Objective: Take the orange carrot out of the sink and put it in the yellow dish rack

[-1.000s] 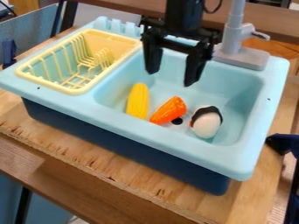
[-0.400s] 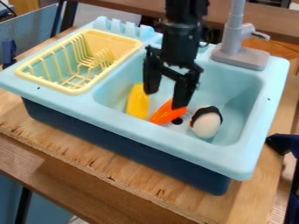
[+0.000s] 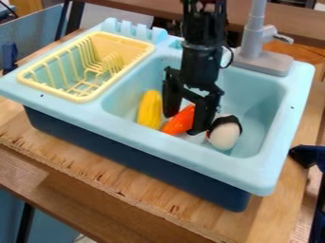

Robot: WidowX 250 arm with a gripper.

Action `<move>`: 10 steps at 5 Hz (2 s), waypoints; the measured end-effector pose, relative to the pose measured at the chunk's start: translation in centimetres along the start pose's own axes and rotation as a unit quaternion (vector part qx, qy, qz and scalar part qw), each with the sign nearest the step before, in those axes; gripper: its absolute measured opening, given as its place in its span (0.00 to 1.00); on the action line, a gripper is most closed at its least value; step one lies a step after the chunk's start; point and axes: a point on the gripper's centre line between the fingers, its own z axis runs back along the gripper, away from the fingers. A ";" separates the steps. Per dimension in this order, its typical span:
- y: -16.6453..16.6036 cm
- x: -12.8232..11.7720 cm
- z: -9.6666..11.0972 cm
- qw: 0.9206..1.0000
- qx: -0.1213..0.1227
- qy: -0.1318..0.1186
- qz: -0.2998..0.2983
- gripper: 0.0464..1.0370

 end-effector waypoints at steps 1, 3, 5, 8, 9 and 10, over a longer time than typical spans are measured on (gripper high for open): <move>0.2 0.4 -0.5 1.000 0.001 0.004 0.004 0.93; 0.6 0.8 -0.8 1.000 0.004 -0.012 0.025 0.52; 0.7 -2.0 6.4 0.996 0.020 -0.058 0.059 0.52; 7.8 -7.8 10.7 0.967 -0.028 -0.058 0.248 0.52; 9.6 -9.0 9.8 0.959 -0.029 -0.051 0.277 0.52; 10.9 -9.1 8.2 0.952 -0.022 -0.050 0.300 0.52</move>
